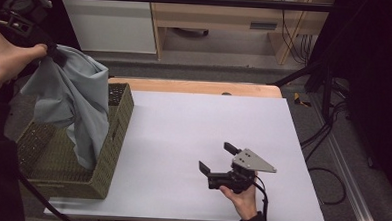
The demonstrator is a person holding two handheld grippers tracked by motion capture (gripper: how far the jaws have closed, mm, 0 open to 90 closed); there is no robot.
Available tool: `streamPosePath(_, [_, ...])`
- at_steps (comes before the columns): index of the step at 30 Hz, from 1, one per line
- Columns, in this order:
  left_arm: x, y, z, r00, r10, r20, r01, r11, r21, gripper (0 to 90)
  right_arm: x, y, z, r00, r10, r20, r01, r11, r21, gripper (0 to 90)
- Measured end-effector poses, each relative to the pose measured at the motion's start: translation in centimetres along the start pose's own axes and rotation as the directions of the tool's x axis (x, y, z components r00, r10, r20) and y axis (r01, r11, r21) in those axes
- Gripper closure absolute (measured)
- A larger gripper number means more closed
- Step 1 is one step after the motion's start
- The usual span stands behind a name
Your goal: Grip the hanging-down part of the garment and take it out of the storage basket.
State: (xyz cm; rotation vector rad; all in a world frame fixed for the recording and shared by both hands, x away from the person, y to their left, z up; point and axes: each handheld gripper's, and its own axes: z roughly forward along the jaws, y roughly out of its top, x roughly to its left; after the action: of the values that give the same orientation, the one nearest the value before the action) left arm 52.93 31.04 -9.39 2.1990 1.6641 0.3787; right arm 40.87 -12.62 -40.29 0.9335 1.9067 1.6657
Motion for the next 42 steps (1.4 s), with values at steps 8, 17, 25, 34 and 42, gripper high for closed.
streamPosePath(8, [-0.1, 0.0, 0.4, 1.0000, 0.002, 0.000, -0.002, 0.9999, 0.014, 83.5, 2.5, 1.6, 4.5, 0.9964, 0.008, -0.084, -0.008, 1.000, 0.005, 0.4])
streamPosePath(17, [0.2, -0.2, 0.9, 0.9999, 0.003, 0.010, -0.003, 0.9997, 0.026, 83.5, 4.7, 3.1, 8.6, 0.9884, 0.016, -0.151, -0.013, 1.000, 0.018, 1.0])
streamPosePath(25, [0.0, -0.3, 1.2, 0.9999, 0.011, 0.011, -0.012, 0.9992, 0.039, 83.5, 6.5, 3.8, 11.9, 0.9794, 0.017, -0.201, -0.010, 0.999, 0.039, 2.1])
streamPosePath(34, [-0.2, -0.2, 1.4, 0.9999, 0.014, 0.007, -0.015, 0.9986, 0.050, 83.5, 8.5, 4.3, 15.0, 0.9688, 0.020, -0.247, -0.008, 0.999, 0.050, 3.0])
streamPosePath(42, [-0.2, -0.2, 1.6, 0.9998, 0.017, 0.006, -0.018, 0.9984, 0.054, 83.5, 10.5, 4.9, 17.5, 0.9610, -0.001, -0.277, 0.016, 0.999, 0.051, 3.4])
